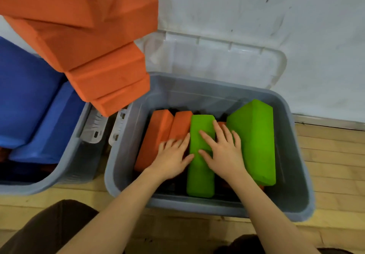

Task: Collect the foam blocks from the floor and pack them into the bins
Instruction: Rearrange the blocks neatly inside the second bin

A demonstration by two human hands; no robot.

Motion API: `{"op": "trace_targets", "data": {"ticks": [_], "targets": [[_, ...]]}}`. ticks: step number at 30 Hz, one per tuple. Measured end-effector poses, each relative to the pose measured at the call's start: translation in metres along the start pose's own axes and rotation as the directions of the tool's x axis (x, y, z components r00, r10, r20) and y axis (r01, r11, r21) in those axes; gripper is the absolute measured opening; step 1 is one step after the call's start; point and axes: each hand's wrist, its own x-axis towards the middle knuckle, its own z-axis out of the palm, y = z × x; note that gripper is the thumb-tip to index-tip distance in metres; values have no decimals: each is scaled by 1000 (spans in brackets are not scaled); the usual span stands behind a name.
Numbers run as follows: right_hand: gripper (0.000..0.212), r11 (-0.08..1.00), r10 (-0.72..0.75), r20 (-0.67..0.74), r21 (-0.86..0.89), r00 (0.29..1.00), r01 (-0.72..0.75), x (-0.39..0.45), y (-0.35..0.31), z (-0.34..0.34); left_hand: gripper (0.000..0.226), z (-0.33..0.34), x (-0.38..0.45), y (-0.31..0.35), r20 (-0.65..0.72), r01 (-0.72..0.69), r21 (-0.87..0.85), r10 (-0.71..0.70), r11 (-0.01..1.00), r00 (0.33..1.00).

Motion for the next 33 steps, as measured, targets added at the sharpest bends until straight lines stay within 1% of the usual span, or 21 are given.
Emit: {"op": "trace_targets", "data": {"ticks": [2,4,6,8,9,11,13,15,18,20,24,25,27,29,31,33], "targets": [[63,998,55,45,23,997,-56,-4,6,1,71,4,-1,7,22,-2,-65,4,998,1000],[64,996,51,82,76,995,-57,-5,8,1,70,2,0,12,30,-7,-101,10,995,999],[63,981,29,109,190,994,-49,-7,6,4,69,-1,-1,15,17,-13,-153,16,988,1000],[63,950,44,37,306,998,-54,-8,2,2,69,-3,-5,19,-32,-32,-272,24,962,999],[63,933,64,-14,356,998,-55,-7,1,-1,70,-4,-8,22,-81,-52,-339,26,939,996],[66,874,95,-96,485,991,-37,-1,-2,-17,69,-11,-11,30,-200,-106,-450,16,887,980],[68,787,107,-203,615,973,41,8,-1,-41,67,-24,-11,38,-358,-193,-490,6,850,934],[70,727,150,-309,678,939,107,19,3,-61,64,-40,-6,43,-470,-277,-487,19,828,882],[79,722,189,-410,674,892,157,29,10,-86,60,-65,3,52,-576,-351,-416,56,839,816],[88,719,209,-425,677,881,155,33,20,-100,59,-80,13,61,-627,-373,-361,73,855,775],[103,728,279,-421,679,863,96,44,57,-121,58,-91,42,85,-649,-404,-317,114,858,752],[104,738,287,-425,669,859,84,45,69,-121,57,-89,51,92,-650,-420,-337,114,843,752],[97,732,319,-422,679,849,63,44,92,-117,57,-83,69,109,-648,-454,-412,97,790,756],[93,686,386,-399,727,832,30,42,109,-107,58,-74,84,126,-687,-483,-408,88,775,721],[89,652,463,-376,758,802,-21,40,123,-98,56,-66,96,139,-722,-503,-312,143,806,677],[85,669,524,-404,740,749,-69,35,138,-90,49,-61,108,146,-700,-515,-162,269,842,661]]}}
